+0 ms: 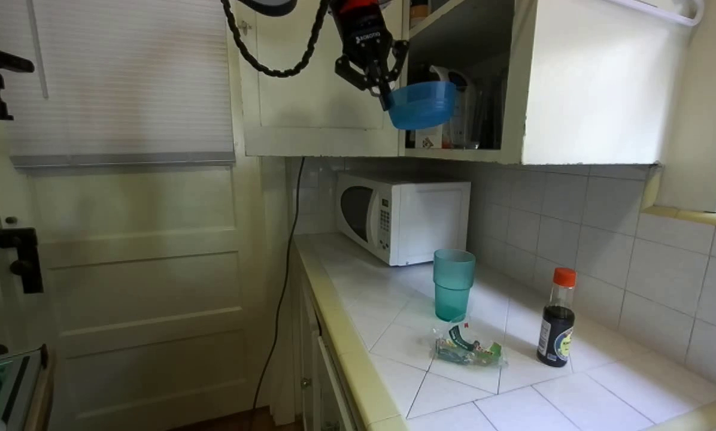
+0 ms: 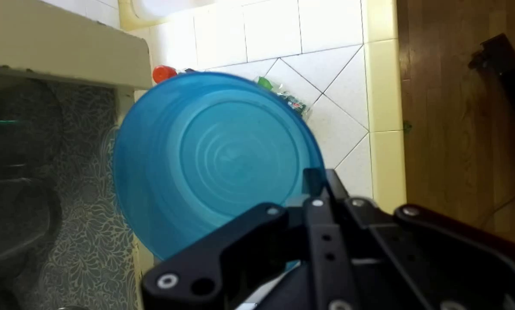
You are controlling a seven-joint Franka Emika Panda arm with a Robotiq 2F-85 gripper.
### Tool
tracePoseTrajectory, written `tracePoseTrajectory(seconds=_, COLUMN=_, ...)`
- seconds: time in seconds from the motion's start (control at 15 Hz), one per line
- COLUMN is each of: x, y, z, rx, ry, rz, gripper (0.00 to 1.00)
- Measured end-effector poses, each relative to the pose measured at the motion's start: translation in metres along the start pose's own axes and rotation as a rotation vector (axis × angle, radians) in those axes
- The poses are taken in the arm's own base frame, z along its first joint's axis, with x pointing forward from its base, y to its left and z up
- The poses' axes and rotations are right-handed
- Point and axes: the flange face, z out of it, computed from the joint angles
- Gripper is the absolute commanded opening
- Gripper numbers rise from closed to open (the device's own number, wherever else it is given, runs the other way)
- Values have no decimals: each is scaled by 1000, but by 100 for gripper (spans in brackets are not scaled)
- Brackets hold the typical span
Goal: Move the blue bowl to the right cabinet
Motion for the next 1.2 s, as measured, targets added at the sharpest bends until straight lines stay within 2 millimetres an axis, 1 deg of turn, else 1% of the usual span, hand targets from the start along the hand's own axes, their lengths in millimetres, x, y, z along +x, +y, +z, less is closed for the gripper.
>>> tracePoseTrajectory(seconds=0.13, x=11, y=15, z=4, rx=1, ry=-13, rz=-7, gripper=1)
tracePoseTrajectory(seconds=0.33, x=26, y=34, z=5, rx=-21, ry=-15, rz=-14, gripper=1)
tracePoseTrajectory(seconds=0.6, x=45, y=50, z=3, rx=-59, ry=3, rz=-22, gripper=1)
tracePoseTrajectory(seconds=0.8, x=49, y=57, z=2, rx=-76, ry=25, rz=-7, gripper=1)
tracePoseTrajectory(seconds=1.07, x=47, y=65, z=5, rx=-66, ry=96, rz=44, gripper=1)
tracePoseTrajectory(seconds=1.13, x=47, y=67, z=6, rx=-62, ry=110, rz=57, gripper=4)
tracePoseTrajectory(seconds=1.2, x=47, y=69, z=7, rx=-60, ry=117, rz=65, gripper=4)
